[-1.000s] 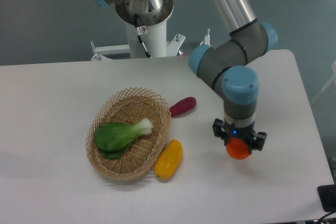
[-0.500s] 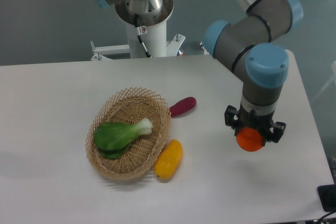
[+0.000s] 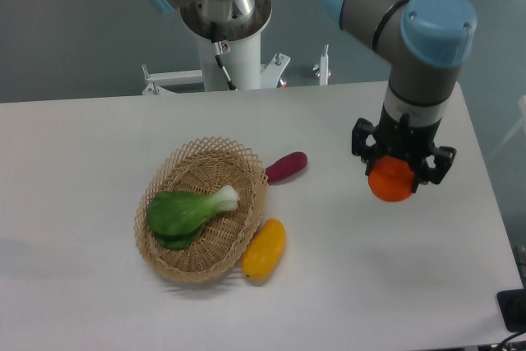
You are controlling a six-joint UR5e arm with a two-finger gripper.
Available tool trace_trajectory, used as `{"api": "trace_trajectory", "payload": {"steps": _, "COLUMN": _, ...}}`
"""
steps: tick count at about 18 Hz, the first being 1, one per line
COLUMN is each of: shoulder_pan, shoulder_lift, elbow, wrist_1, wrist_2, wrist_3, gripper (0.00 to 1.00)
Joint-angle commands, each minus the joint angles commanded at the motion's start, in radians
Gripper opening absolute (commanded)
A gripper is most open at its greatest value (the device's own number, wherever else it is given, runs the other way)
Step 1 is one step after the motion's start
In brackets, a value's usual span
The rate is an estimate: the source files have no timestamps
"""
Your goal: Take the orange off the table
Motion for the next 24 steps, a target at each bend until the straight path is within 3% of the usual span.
{"api": "trace_trajectory", "payload": {"steps": 10, "shoulder_pan": 0.015, "shoulder_lift": 0.02, "elbow": -0.003, "wrist_1": -0.02, "wrist_2": -0.008, "wrist_3": 0.002, "gripper": 0.72}}
{"api": "trace_trajectory", "payload": {"steps": 14, "shoulder_pan": 0.017, "shoulder_lift": 0.02, "elbow": -0.003, "wrist_1": -0.02, "wrist_2": -0.009, "wrist_3": 0.0, "gripper": 0.64}}
{"api": "trace_trajectory", "payload": {"steps": 24, "shoulder_pan": 0.017, "shoulder_lift": 0.02, "elbow": -0.003, "wrist_1": -0.02, "wrist_2": -0.011, "wrist_3": 0.002, "gripper": 0.64}}
